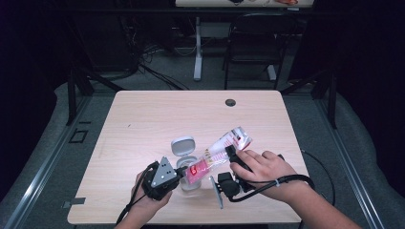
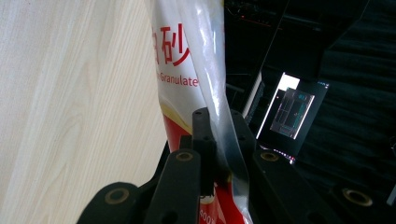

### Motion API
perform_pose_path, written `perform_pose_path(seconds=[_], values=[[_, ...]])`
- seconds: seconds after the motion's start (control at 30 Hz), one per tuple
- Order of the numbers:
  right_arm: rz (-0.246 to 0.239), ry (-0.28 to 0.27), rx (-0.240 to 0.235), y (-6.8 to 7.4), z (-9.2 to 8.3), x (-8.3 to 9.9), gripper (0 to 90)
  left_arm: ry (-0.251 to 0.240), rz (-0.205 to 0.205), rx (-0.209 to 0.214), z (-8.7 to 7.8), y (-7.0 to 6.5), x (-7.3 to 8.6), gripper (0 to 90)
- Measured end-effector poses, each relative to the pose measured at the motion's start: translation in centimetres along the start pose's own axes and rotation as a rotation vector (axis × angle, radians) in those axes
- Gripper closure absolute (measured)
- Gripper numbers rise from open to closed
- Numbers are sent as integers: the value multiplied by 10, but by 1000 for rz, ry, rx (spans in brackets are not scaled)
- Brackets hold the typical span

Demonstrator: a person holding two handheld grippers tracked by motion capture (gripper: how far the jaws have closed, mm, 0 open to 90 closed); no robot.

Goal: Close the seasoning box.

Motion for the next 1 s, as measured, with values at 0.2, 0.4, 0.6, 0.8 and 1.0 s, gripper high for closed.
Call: perform_pose_path(seconds=[0.2,0.4,0.6,0.8,1.0], values=[[10,-6,3,0,1,1,857,3,-2,4,1,-1,0,900],[14,-3,4,0,1,0,861,5,-3,0,2,0,0,900],[21,-7,3,0,2,1,864,4,-5,4,2,0,0,900],[15,-3,8,0,3,1,865,7,-2,6,3,1,1,900],[16,-2,10,1,3,0,866,8,-5,4,4,1,2,900]])
Point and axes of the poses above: each handheld gripper's, and its own axes: z roughly forward along the jaws, x roughly out of its underside, y roughly to its left, the point moved 2 cm from there along z, roughly forward along the jaws, and after that the axes turned 14 degrees about -z, right-handed, at the moved point
